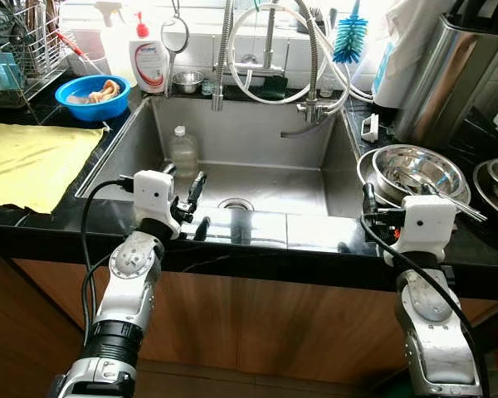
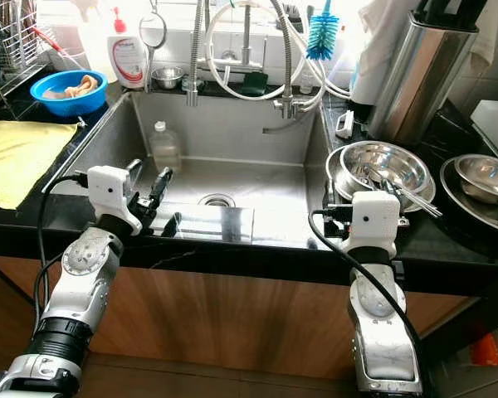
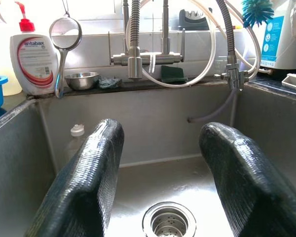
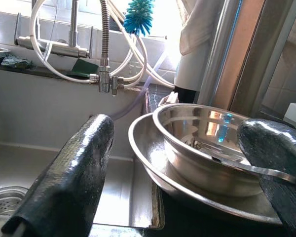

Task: Kitchen organization

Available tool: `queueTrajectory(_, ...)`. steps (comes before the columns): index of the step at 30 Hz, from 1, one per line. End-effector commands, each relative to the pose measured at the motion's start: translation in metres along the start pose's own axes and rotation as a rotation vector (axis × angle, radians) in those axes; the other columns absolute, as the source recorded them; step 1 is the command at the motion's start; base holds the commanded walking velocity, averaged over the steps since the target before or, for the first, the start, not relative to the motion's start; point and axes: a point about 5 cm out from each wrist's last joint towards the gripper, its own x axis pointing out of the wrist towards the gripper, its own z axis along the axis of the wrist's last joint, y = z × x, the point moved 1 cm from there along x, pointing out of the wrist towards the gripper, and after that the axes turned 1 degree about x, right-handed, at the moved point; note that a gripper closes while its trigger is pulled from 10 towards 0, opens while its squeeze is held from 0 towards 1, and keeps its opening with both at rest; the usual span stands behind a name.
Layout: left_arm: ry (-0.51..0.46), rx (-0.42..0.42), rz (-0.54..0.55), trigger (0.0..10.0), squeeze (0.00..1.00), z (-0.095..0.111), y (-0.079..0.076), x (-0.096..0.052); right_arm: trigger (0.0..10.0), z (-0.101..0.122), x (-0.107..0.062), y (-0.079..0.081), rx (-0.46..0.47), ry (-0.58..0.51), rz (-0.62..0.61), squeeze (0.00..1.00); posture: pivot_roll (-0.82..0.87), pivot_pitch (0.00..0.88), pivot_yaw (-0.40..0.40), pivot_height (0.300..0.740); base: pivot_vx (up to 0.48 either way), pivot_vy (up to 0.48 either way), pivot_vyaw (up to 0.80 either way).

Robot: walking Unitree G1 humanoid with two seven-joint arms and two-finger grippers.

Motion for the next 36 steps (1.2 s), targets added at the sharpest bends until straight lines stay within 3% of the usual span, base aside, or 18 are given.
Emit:
queueTrajectory(1,-0.025,0.011,-0.002,10.0,0.0,0.005,0.0,0.003,0.0,0.0,0.002,-0.002,-0.001,-0.002,-0.013,0.0,-0.02,0.0,-0.018,0.74,0.0,0.0,0.0)
queueTrajectory(20,-0.016,0.021,0.008,10.0,0.0,0.002,0.001,-0.002,0.0,0.002,0.006,0.0,0.022,-0.016,-0.046,0.0,-0.01,0.0,-0.023,0.74,0.0,0.0,0.0)
queueTrajectory(36,-0.027,0.031,0.016,10.0,0.0,0.006,0.003,0.001,0.0,0.007,0.01,-0.003,0.032,-0.038,-0.073,0.0,-0.01,0.0,-0.018,0.74,0.0,0.0,0.0)
